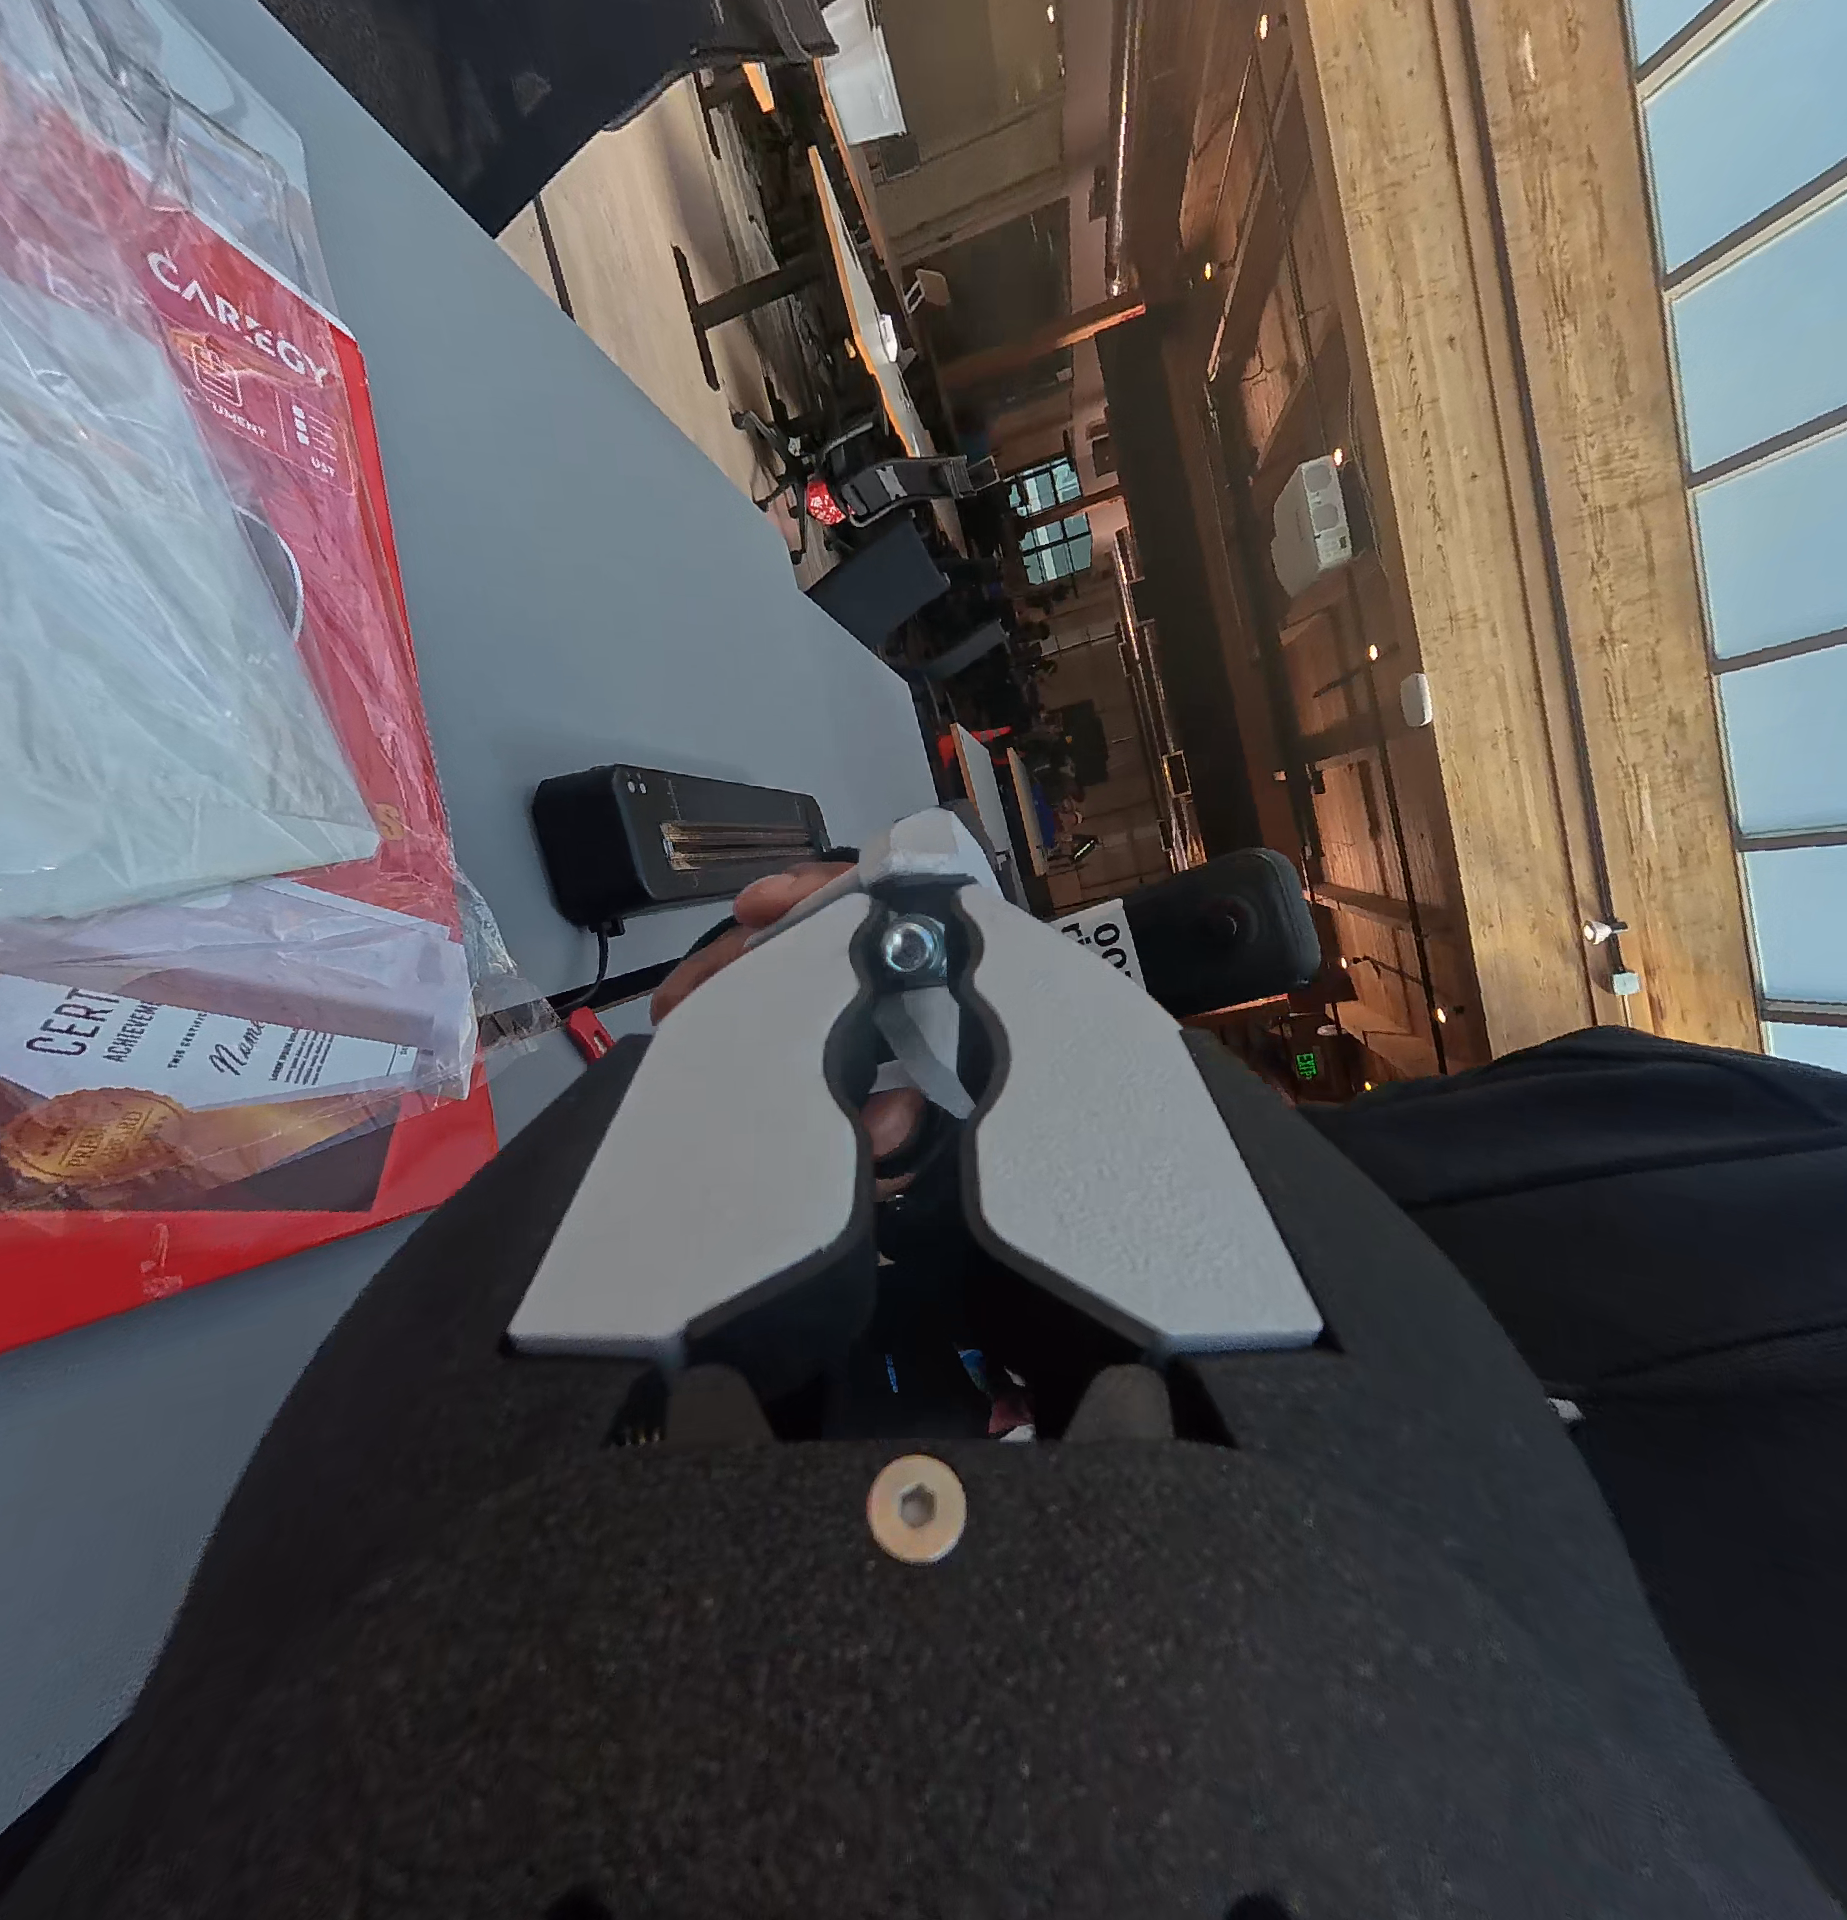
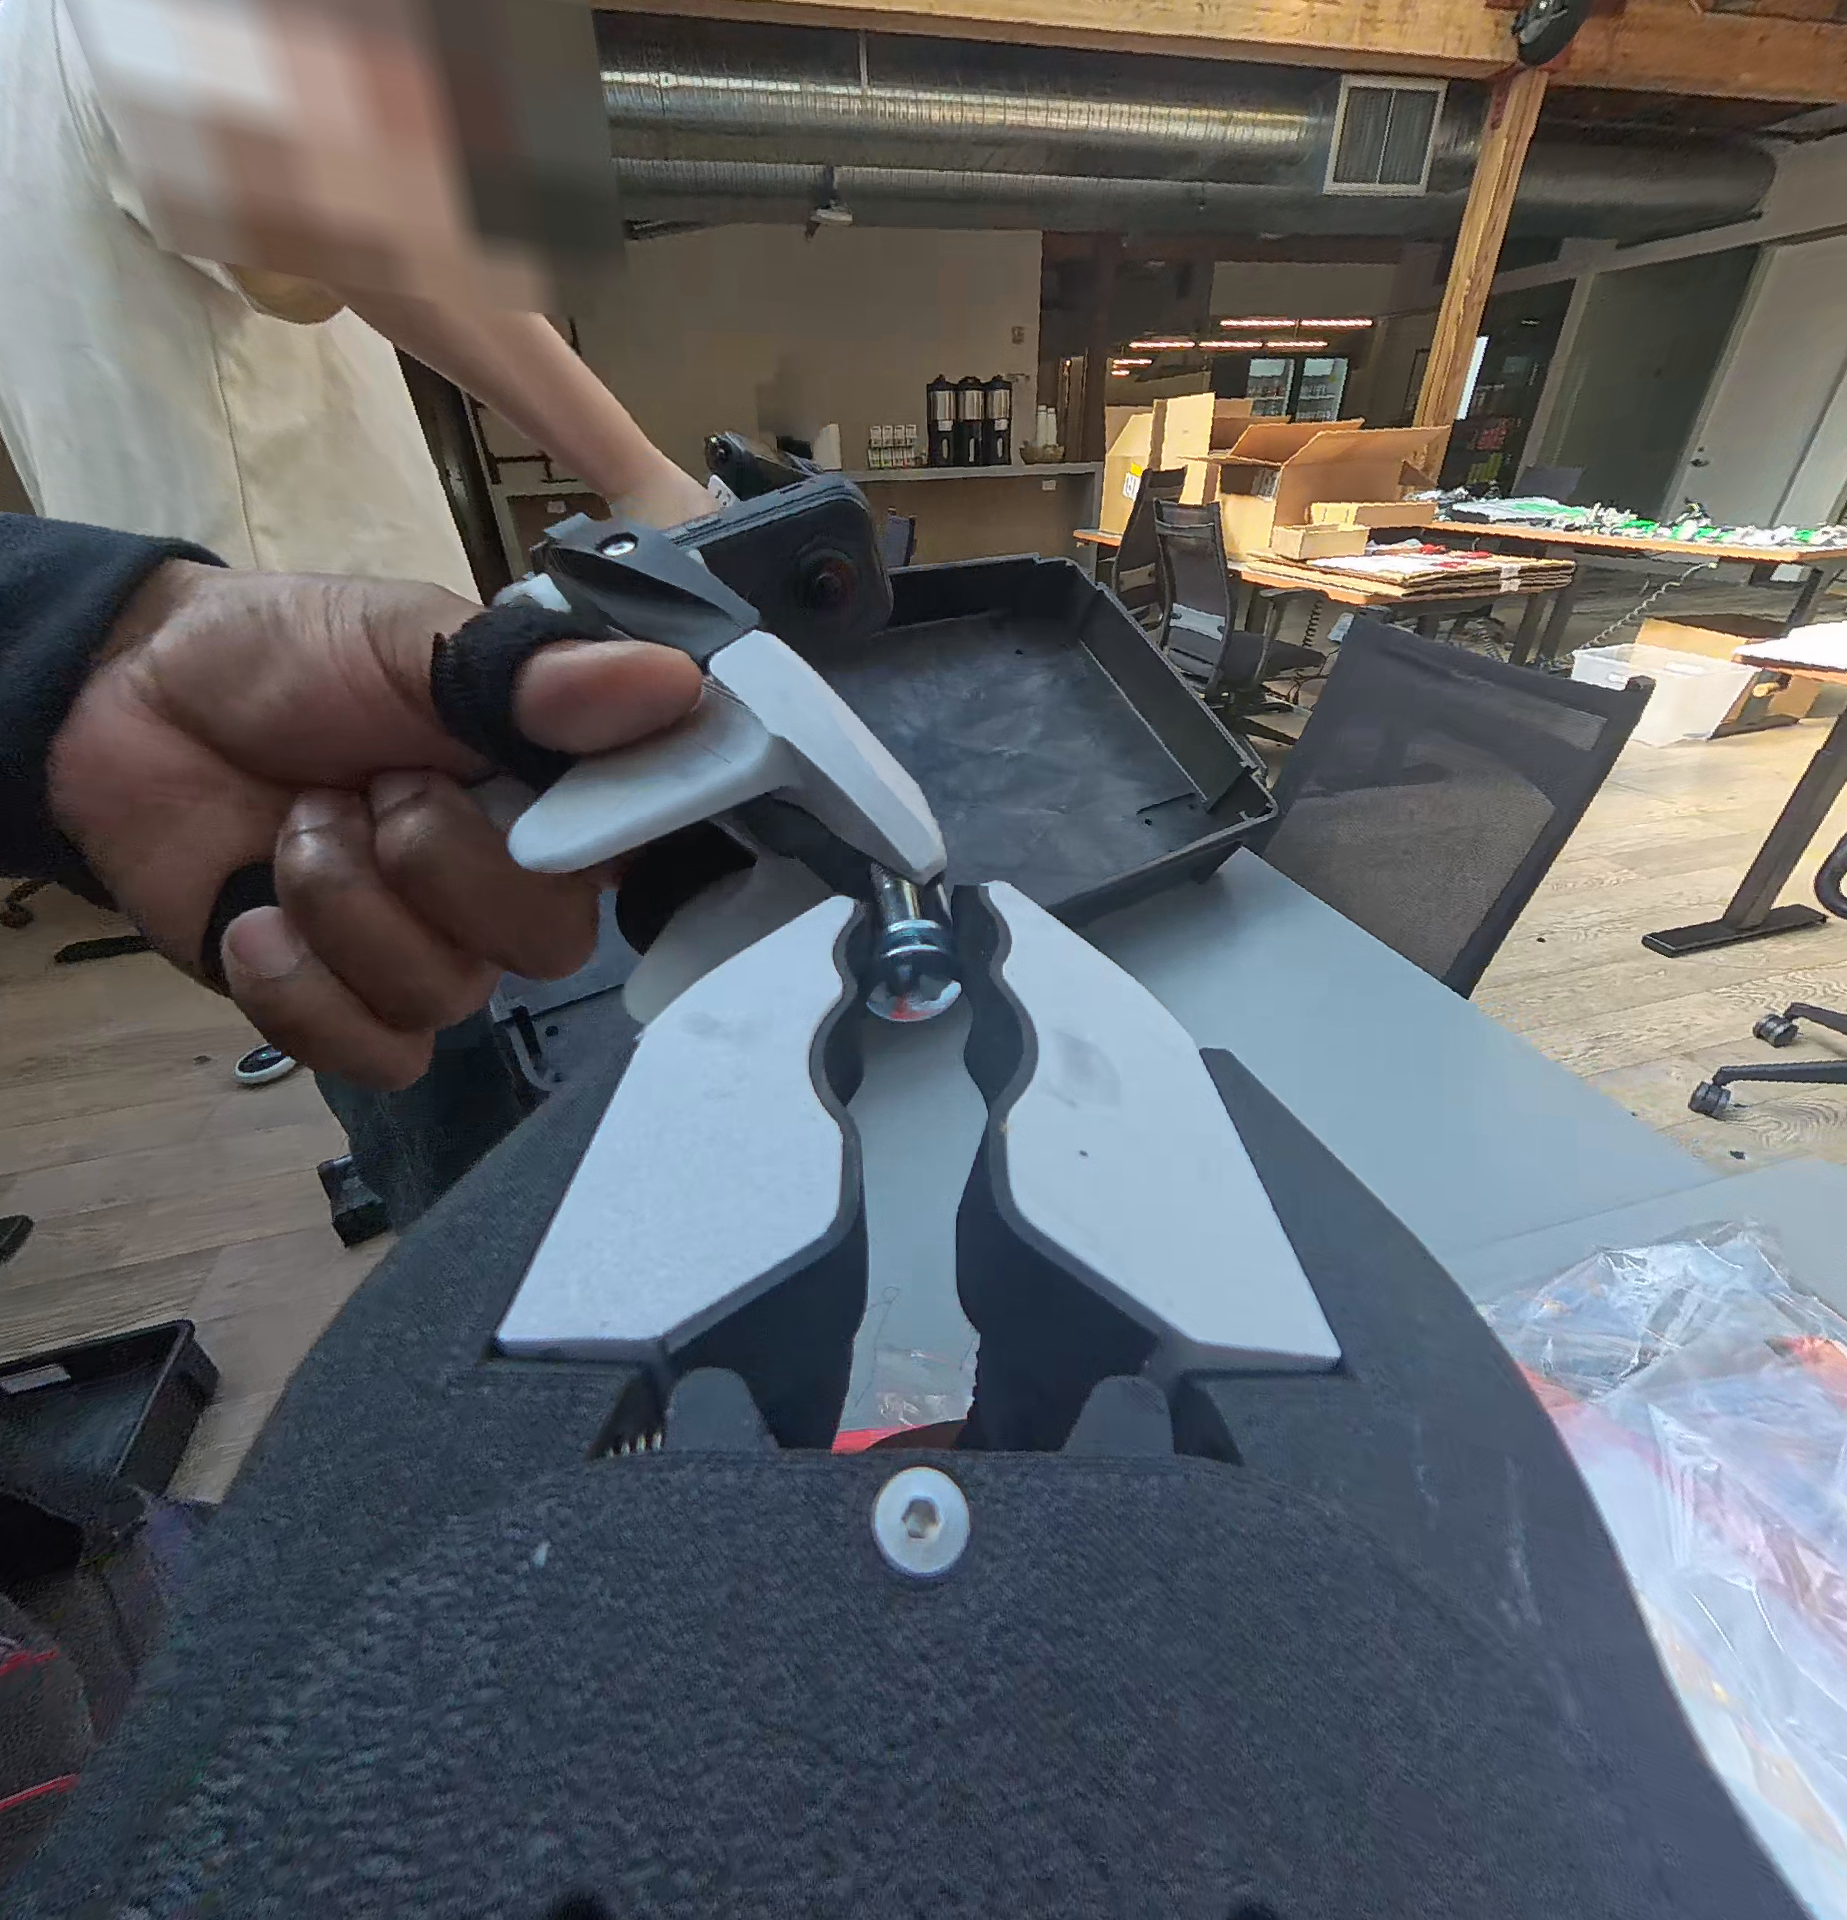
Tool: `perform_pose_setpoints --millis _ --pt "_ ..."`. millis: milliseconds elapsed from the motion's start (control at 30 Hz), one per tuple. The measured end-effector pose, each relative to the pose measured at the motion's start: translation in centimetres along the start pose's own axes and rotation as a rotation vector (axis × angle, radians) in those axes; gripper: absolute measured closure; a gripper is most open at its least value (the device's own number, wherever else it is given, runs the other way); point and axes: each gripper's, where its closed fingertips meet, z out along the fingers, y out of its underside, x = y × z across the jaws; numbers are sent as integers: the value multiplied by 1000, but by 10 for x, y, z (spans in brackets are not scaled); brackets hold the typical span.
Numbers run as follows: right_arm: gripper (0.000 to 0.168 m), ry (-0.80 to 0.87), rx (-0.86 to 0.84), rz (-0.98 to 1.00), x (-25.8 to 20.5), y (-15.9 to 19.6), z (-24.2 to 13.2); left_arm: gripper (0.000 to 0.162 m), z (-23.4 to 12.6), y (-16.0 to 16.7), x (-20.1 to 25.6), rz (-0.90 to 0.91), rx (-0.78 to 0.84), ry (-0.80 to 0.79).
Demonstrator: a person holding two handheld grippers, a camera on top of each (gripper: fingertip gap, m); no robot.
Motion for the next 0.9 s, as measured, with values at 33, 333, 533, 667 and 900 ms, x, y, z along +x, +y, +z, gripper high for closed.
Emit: perform_pose_setpoints --millis 33,333,533,667,900 --pt "153 3 -4 1 -1 2 0 154 1 -1 -3 4 24 -17" --pt "153 21 -89 60 3 40 -26 154 25 21 -37 -42 212 -119" --pt "152 -9 -131 110 -10 57 -27 155 15 33 -50 42 221 -215" --pt "133 -46 -127 160 -22 59 -5 155 -18 23 -52 63 334 -263" --pt "120 -165 -311 320 -74 140 51 155 -130 26 -47 121 539 -433"
